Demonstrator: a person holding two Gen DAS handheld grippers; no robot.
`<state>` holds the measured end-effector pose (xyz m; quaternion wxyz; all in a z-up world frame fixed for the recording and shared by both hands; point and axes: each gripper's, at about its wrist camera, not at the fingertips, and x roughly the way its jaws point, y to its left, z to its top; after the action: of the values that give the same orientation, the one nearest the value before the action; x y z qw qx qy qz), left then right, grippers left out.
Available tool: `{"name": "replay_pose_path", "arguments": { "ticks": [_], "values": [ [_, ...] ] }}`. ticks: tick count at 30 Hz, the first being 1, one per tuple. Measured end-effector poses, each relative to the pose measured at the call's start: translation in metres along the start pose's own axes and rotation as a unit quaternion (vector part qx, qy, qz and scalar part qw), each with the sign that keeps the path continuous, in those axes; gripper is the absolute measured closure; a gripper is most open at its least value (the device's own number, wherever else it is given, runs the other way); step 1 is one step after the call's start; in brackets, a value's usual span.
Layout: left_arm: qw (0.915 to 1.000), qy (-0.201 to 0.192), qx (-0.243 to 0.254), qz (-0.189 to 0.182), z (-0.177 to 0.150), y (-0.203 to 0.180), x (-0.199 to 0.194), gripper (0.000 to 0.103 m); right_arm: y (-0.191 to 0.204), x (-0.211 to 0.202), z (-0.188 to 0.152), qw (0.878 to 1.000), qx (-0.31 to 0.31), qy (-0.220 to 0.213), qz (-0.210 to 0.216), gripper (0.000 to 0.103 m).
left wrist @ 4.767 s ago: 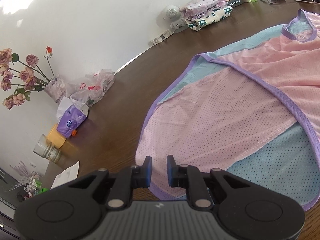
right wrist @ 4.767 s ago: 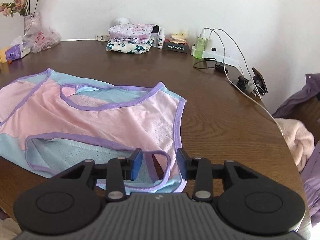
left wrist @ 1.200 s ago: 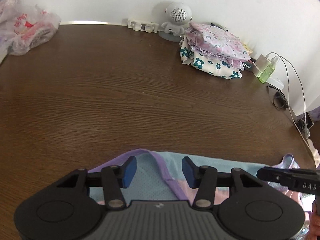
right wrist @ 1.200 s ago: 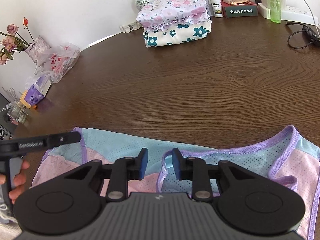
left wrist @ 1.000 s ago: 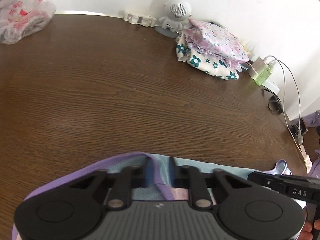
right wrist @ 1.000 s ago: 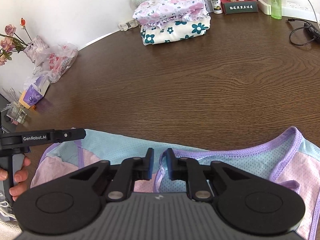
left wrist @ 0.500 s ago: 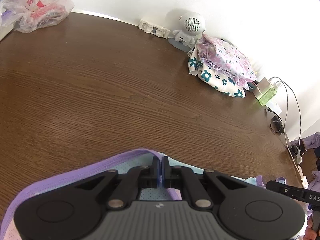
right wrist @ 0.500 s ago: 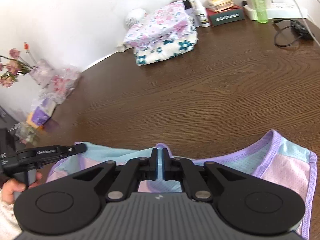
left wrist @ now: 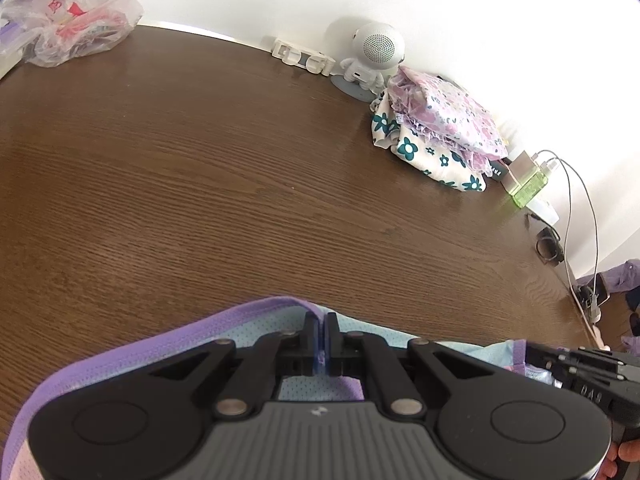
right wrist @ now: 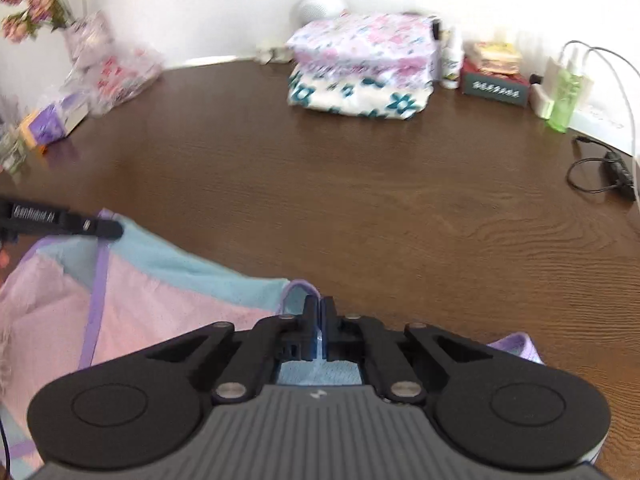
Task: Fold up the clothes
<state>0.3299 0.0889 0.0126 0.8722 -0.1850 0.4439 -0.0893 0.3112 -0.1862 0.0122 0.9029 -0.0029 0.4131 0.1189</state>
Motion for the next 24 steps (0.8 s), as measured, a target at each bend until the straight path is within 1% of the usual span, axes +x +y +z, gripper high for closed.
{"name": "replay_pose_path", "arguments": {
  "ticks": [3,5,6,8,9,10,12,13,14,16,17,20,21,22,23,24],
  "values": [
    [0.9997,-0.007,-0.022,-0.009,-0.003,0.005,0.000,0.101,-0.006,-0.005,0.000,0.999,0.012,-0.037,-0.012,0.102],
    [0.9994,-0.013,-0.028,-0.011,-0.004,0.007,0.000,0.101,-0.007,0.000,-0.001,0.999,0.006,-0.038,-0.008,0.101],
    [0.9993,-0.016,-0.031,-0.012,-0.004,0.008,0.000,0.101,-0.007,0.005,-0.002,1.000,0.001,-0.027,-0.002,0.100],
    [0.9990,-0.019,-0.037,-0.015,-0.005,0.009,0.000,0.101,-0.009,0.010,-0.002,1.000,0.008,-0.013,-0.004,0.094],
    [0.9987,-0.021,-0.043,-0.017,-0.005,0.010,-0.001,0.101,-0.011,0.009,-0.002,1.000,0.019,-0.014,-0.008,0.088],
    [0.9984,-0.022,-0.047,-0.021,-0.006,0.011,-0.001,0.101,-0.014,0.005,-0.002,0.999,0.033,-0.019,-0.010,0.079],
    [0.9982,-0.024,-0.049,-0.027,-0.006,0.013,-0.002,0.101,-0.021,-0.006,-0.003,0.997,0.073,-0.037,-0.011,0.073],
    [0.9982,-0.023,-0.049,-0.028,-0.006,0.013,-0.002,0.099,-0.024,-0.011,-0.003,0.995,0.090,-0.042,0.001,0.073],
    [0.9981,-0.022,-0.050,-0.029,-0.005,0.013,-0.002,0.098,-0.028,-0.016,-0.003,0.993,0.107,-0.043,0.025,0.073],
    [0.9979,-0.020,-0.053,-0.032,-0.005,0.013,-0.001,0.098,-0.029,-0.017,-0.002,0.989,0.125,-0.030,0.068,0.073],
    [0.9978,-0.020,-0.055,-0.032,-0.005,0.013,-0.001,0.098,-0.028,-0.013,0.000,0.988,0.127,-0.017,0.082,0.073],
    [0.9978,-0.022,-0.056,-0.029,-0.006,0.010,0.000,0.098,-0.020,0.004,0.003,0.989,0.127,0.010,0.074,0.074],
    [0.9978,-0.022,-0.056,-0.027,-0.006,0.009,0.000,0.098,-0.018,0.010,0.004,0.989,0.131,0.015,0.072,0.076],
    [0.9978,-0.024,-0.056,-0.025,-0.006,0.008,0.000,0.098,-0.018,0.014,0.003,0.987,0.139,0.020,0.076,0.088],
    [0.9977,-0.025,-0.058,-0.023,-0.006,0.008,-0.001,0.098,-0.018,0.019,0.003,0.986,0.146,0.025,0.081,0.096],
    [0.9977,-0.029,-0.059,-0.018,-0.007,0.007,-0.001,0.098,-0.019,0.020,0.001,0.985,0.152,0.025,0.083,0.100]
  ]
}}
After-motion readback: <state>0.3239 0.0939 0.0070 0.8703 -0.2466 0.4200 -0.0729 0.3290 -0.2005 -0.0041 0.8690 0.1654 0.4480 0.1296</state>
